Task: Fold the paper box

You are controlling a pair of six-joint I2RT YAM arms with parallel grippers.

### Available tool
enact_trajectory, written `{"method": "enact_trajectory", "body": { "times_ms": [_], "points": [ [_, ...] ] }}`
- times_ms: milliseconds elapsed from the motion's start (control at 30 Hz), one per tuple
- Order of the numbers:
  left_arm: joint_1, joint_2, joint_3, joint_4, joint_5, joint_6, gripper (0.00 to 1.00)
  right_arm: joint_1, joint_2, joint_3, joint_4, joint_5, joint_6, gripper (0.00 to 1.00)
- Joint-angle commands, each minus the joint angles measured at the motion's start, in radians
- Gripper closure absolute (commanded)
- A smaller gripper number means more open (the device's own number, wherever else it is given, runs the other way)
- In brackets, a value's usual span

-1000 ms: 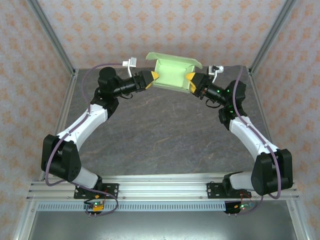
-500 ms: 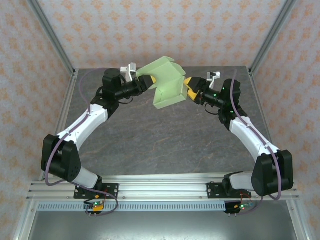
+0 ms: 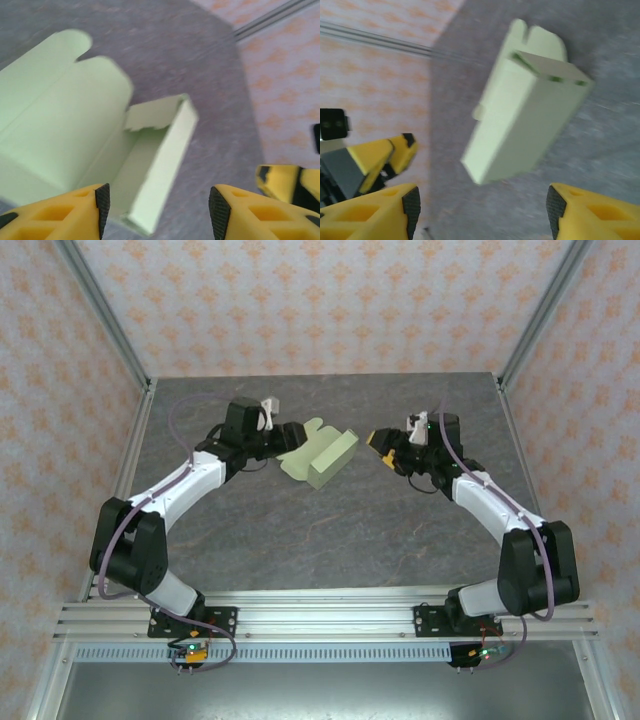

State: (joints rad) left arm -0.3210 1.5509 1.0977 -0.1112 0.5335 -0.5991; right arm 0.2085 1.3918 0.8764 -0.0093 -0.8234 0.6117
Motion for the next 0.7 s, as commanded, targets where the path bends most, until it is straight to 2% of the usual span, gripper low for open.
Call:
{"method": "enact_trajectory", "body": {
  "times_ms": [0, 200, 300, 400, 500, 667],
  "points": [
    [-0.007, -0.061, -0.063, -0.091, -0.158, 0.049, 0.41, 0.0, -0.046, 0.033, -0.203, 0.107, -0.214, 0.31],
    [-0.01, -0.037, -0.067, -0.253, -0.263, 0.017, 0.39, 0.026, 0.014, 0.202, -0.425, 0.259, -0.353, 0.33],
    [-0.01, 0.018, -0.063, -0.309, -0.307, -0.057, 0.38, 0.09, 0.143, 0.373, -0.528, 0.39, -0.395, 0.33],
    [-0.007, 0.044, -0.073, -0.295, -0.333, -0.103, 0.36, 0.148, 0.295, 0.551, -0.6, 0.484, -0.467, 0.33],
    [-0.007, 0.062, -0.072, -0.284, -0.321, -0.121, 0.35, 0.167, 0.434, 0.704, -0.642, 0.492, -0.536, 0.34],
    [-0.006, 0.045, -0.091, -0.286, -0.319, -0.128, 0.34, 0.185, 0.699, 1.039, -0.837, 0.486, -0.643, 0.42]
  ]
}}
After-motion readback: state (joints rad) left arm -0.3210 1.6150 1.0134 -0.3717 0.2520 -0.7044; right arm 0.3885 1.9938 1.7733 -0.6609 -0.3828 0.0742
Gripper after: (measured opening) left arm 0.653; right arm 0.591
